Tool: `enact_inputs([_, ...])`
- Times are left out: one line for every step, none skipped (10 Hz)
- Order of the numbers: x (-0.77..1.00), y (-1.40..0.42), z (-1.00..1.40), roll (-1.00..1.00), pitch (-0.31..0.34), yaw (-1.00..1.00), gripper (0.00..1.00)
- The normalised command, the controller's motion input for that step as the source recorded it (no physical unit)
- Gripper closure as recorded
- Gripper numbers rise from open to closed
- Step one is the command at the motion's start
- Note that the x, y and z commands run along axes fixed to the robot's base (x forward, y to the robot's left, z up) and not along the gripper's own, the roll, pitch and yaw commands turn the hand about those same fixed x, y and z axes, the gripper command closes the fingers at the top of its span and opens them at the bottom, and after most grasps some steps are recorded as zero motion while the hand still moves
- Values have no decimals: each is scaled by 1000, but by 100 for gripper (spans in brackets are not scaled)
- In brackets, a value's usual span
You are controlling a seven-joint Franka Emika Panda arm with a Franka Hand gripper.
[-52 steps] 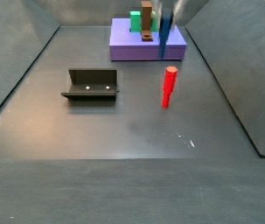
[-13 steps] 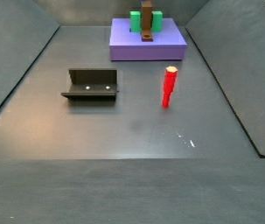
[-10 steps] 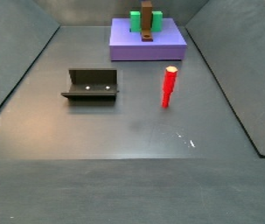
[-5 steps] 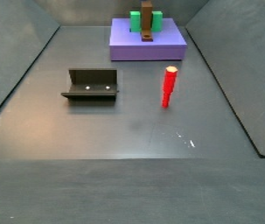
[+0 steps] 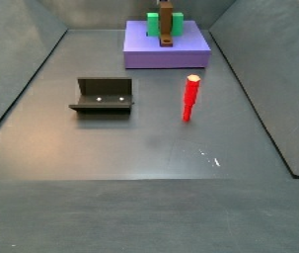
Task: Pick up the blue object. Move up. Move to above the board. Insert the blue object.
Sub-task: Insert the blue object.
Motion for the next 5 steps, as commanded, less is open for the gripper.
enact_inputs([231, 0, -349, 0, 0, 100, 100])
enact_inputs([0, 0, -437, 16, 0, 26, 100])
enact_inputs([-214, 0, -471, 101, 0, 0, 100])
enact_inputs([-343, 0, -466, 104, 0, -17, 100])
enact_inputs([-300, -89, -43, 0, 9, 0, 100])
